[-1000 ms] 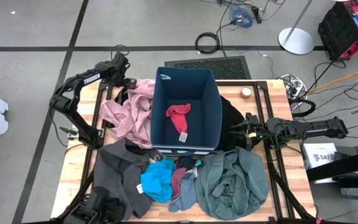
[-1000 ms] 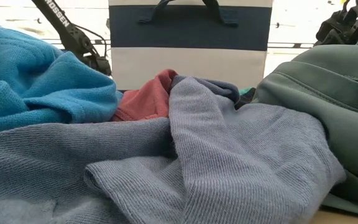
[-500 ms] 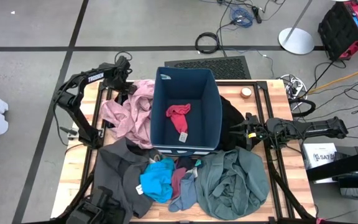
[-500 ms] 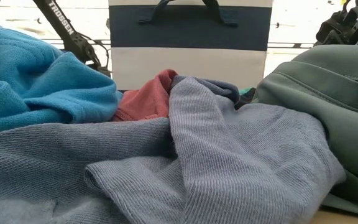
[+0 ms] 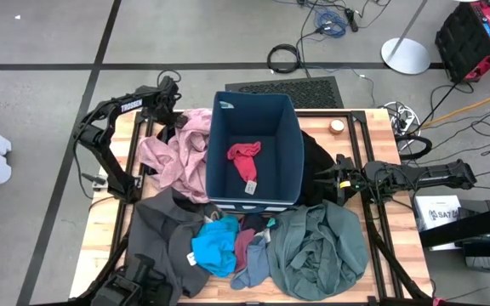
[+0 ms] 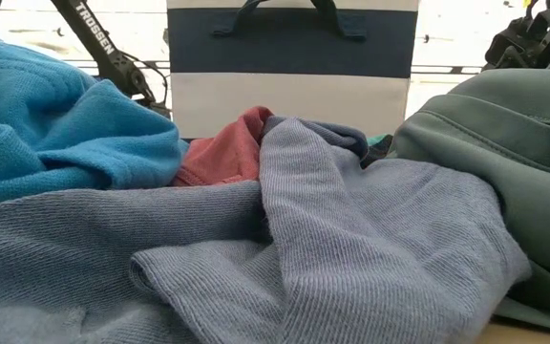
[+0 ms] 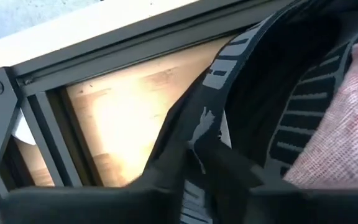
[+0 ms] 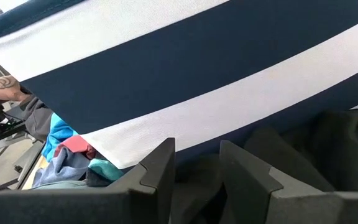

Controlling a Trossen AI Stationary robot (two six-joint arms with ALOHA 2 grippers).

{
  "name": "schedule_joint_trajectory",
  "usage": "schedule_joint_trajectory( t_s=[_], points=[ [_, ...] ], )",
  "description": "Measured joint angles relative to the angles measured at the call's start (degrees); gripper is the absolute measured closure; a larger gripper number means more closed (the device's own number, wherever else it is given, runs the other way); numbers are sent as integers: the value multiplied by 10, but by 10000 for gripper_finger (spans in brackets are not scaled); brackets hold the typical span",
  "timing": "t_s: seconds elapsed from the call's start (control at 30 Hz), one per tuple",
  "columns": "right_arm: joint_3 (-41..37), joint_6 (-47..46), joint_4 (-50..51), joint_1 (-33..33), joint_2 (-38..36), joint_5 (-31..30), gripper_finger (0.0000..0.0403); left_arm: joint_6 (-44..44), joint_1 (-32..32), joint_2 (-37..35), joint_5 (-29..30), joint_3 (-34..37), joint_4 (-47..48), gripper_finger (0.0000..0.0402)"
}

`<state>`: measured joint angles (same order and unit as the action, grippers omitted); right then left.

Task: Sort clothes
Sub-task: Move the black boxer to the right of the table

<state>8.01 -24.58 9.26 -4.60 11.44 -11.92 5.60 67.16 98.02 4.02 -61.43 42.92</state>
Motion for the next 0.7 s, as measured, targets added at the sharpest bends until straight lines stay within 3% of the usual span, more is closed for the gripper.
schedule_joint_trajectory(
  t_s=[0.1, 0.33, 0.57, 0.7],
  points=[
    [0, 0, -1, 0, 0, 0, 287, -2, 0, 0, -1, 0, 3, 389],
    [0, 0, -2, 0, 0, 0, 287, -13, 0, -32, -3, -8, 45, 396],
    [0, 3, -20, 0, 0, 0, 287, -30, -9, -149, -42, -9, 63, 399],
    [0, 3, -35, 0, 0, 0, 287, -29, -20, -230, -103, -9, 66, 399]
  ],
)
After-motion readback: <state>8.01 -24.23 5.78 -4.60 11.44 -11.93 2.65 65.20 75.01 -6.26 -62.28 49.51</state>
